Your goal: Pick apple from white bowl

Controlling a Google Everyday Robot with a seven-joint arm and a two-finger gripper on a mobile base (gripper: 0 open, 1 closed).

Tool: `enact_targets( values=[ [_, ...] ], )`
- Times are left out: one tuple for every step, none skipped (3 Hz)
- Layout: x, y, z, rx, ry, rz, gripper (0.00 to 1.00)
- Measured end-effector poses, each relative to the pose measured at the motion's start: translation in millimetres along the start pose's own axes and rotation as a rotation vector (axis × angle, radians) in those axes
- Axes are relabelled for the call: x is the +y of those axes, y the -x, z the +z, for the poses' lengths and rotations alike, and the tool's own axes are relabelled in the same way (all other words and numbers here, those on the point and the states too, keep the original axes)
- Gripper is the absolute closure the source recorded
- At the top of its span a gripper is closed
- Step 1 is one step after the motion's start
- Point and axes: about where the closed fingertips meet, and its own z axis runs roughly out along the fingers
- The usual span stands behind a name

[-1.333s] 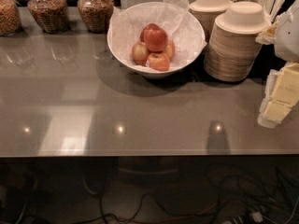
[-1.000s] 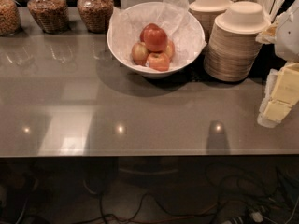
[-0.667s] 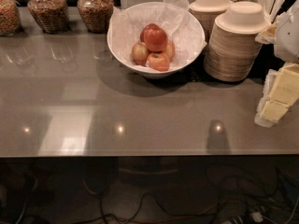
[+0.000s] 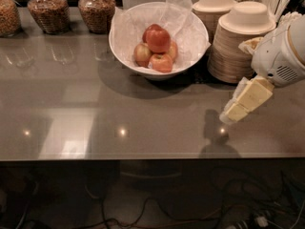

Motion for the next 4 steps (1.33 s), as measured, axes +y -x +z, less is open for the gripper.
enact_targets(
  values=[
    [-28.7,36.6,22.2,-0.158,-0.072,0.009,0.00],
    [-67.3,76.4,39.2,-0.281,-0.148,0.007,0.00],
    [-96.8,109.7,59.1,-0.346,-0.173,0.006,0.00],
    [-116.7,137.0,85.3,-0.381,-0.158,0.009,0.11]
  ],
)
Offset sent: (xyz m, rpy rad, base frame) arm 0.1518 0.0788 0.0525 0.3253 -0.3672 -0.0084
